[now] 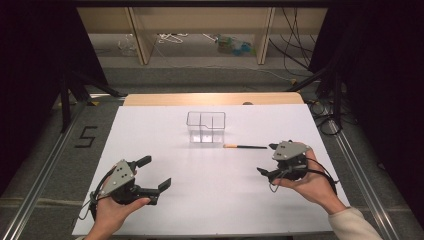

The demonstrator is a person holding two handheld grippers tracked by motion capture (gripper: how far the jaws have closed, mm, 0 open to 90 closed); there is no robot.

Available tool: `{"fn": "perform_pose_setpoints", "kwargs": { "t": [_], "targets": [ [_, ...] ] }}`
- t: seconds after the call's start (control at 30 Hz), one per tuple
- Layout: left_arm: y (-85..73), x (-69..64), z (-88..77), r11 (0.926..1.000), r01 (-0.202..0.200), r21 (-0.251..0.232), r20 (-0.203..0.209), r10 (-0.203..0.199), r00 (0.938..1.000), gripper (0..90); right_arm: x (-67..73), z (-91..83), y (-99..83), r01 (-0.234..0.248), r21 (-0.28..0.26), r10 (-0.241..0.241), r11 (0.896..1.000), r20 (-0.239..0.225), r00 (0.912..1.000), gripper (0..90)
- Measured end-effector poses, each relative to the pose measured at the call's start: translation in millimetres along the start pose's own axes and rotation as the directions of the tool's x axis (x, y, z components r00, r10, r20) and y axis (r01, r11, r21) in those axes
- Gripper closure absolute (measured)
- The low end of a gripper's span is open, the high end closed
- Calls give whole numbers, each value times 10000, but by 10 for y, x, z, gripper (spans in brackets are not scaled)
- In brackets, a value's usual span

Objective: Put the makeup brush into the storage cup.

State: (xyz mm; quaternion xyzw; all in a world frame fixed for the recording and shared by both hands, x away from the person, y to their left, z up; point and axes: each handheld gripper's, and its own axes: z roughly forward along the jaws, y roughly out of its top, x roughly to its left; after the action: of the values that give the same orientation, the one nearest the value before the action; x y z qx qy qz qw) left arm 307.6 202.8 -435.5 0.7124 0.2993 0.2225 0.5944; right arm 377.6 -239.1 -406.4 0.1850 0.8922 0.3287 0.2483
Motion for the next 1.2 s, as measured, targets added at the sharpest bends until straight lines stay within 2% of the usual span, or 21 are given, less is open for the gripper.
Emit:
{"fn": "perform_pose_setpoints", "kwargs": {
  "t": [0.1,0.17,0.2,0.3,0.4,0.57,0.63,0.67,0.7,0.73,0.8,0.97,1.03,1.2],
  "targets": [
    [-3,-8,9,10000,-3,6,93,3,10000,29,-17,123,80,437,744,-414,9963,-318,9986,178],
    [-2,-7,9,10000,-22,-2,99,22,9999,29,-36,207,119,688,1050,-652,9921,-376,9972,178],
    [-2,-7,9,10000,-9,-2,95,9,10000,29,-58,242,134,1008,1226,-972,9873,-355,9946,179],
    [-4,-8,12,10000,10,13,118,-10,9999,30,-71,352,180,1327,1540,-1277,9791,-421,9909,189],
    [-2,-12,13,10000,-20,9,116,19,9999,30,-98,461,223,1486,1762,-1385,9731,-688,9880,189],
    [-3,-12,12,10000,-9,11,124,9,9999,30,-192,640,284,1997,2048,-1840,9582,-932,9785,189],
    [-4,-12,13,10000,-6,14,125,6,9999,30,-231,698,307,2023,2185,-1837,9546,-1026,9776,190],
    [-7,-17,14,10000,86,18,121,-87,9999,30,-239,728,315,1950,2181,-1777,9562,-963,9794,191],
    [-7,-18,14,9999,100,21,122,-101,9999,30,-261,759,322,2081,2200,-1907,9530,-978,9768,192],
    [-6,-16,14,10000,74,16,131,-74,9999,30,-254,784,332,1839,2223,-1650,9575,-1007,9811,194],
    [-7,-18,15,10000,79,22,132,-80,9999,30,-271,829,343,1965,2375,-1720,9513,-1200,9778,202],
    [-5,-18,16,10000,5,28,148,-6,9999,31,-307,948,357,2134,2598,-1843,9418,-1320,9740,201],
    [-8,-28,18,9999,143,29,135,-144,9998,31,-331,989,366,2123,2668,-1817,9401,-1351,9740,202],
    [-8,-27,17,9999,137,28,125,-137,9998,31,-393,1082,386,2056,2762,-1689,9388,-1510,9740,206]
  ]
}}
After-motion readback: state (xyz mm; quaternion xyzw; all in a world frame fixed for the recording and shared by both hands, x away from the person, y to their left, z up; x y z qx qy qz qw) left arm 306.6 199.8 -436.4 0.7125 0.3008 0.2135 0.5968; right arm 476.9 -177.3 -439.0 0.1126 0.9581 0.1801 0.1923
